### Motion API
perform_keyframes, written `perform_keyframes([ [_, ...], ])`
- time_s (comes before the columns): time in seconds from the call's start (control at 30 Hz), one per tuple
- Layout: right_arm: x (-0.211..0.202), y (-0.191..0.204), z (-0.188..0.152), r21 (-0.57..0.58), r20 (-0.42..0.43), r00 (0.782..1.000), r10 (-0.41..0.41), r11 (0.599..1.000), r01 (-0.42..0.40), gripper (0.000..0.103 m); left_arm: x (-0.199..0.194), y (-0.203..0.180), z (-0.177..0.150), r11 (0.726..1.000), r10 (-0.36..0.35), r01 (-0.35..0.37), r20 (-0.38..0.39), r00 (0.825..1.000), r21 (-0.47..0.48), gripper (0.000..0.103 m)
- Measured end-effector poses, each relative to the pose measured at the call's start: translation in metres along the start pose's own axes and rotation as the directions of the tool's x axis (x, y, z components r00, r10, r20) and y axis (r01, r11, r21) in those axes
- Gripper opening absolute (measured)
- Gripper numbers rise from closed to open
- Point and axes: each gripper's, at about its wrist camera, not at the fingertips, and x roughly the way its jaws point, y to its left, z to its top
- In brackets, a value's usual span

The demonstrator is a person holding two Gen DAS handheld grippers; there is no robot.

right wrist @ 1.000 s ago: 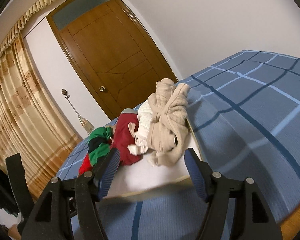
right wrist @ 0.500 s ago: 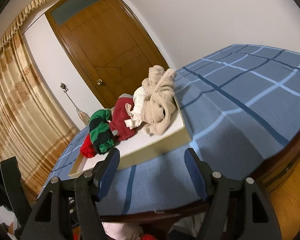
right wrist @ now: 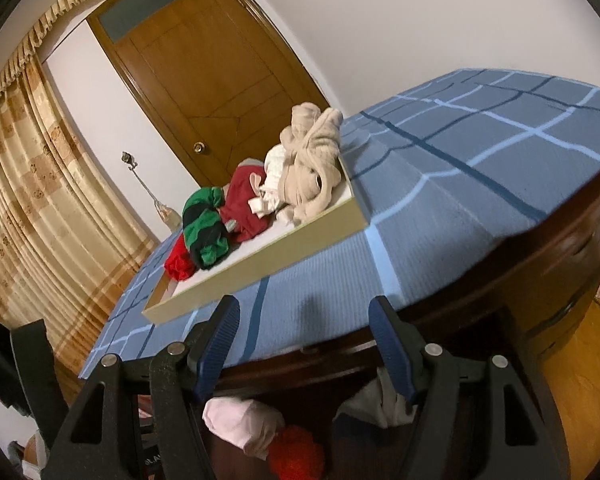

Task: Take underwear out of drawer
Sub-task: 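Withdraw both tools from the tray back down toward the open drawer, then grasp the red knit item in the drawer with the right gripper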

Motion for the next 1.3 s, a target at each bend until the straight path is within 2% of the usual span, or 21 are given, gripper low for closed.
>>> perform_keyframes([
  [0.37,-0.014,-0.002,-0.026,0.001,-0.090,0.996,0.019,1.000,-0.019,0.069,-0.010,-0.005,-0.029,1.000,-0.020,0.020,-0.054,0.998,0.010,0.102],
  [0.73,-0.022,-0.006,-0.057,0.008,-0.216,0.976,0.000,1.000,0.002,0.069,-0.016,0.014,-0.073,1.000,-0.011,0.007,-0.141,0.990,-0.026,0.102],
  [0.93,-0.018,-0.010,-0.080,-0.026,-0.305,0.952,-0.036,0.999,0.030,0.069,-0.016,0.028,-0.090,0.998,-0.006,-0.004,-0.179,0.984,-0.058,0.102],
  [1.17,-0.010,-0.013,-0.106,-0.047,-0.423,0.904,-0.052,0.998,0.036,0.069,-0.008,0.039,-0.102,0.997,-0.010,-0.010,-0.247,0.969,-0.081,0.102],
  [1.3,-0.004,-0.009,-0.108,-0.068,-0.454,0.889,-0.058,0.997,0.031,0.069,-0.004,0.049,-0.103,0.989,-0.049,0.009,-0.279,0.959,-0.145,0.102],
])
